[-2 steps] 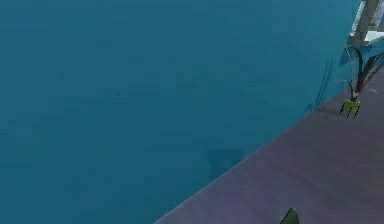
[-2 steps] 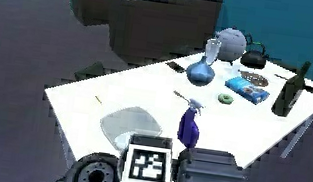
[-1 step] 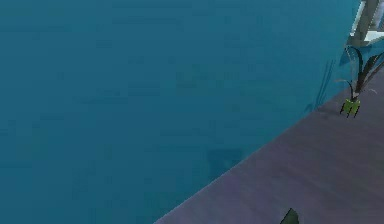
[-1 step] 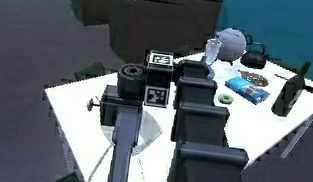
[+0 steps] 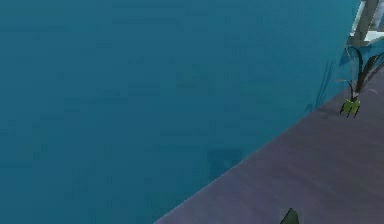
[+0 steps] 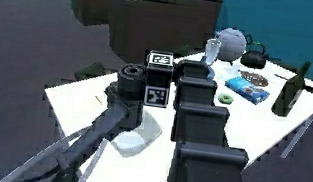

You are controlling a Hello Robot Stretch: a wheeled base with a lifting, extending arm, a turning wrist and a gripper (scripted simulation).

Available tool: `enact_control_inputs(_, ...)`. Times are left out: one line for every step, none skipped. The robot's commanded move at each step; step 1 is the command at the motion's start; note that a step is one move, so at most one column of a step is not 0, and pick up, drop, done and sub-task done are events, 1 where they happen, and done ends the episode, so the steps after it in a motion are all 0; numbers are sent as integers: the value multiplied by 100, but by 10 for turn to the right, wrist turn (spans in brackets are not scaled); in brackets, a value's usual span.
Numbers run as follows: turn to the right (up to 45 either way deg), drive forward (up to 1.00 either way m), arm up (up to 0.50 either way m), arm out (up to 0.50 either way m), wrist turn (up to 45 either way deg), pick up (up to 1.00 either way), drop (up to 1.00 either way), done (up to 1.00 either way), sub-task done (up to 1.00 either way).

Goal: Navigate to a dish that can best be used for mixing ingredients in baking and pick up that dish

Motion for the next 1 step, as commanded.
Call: enact_control_inputs(0,0,0,0,450,0,0,0,0)
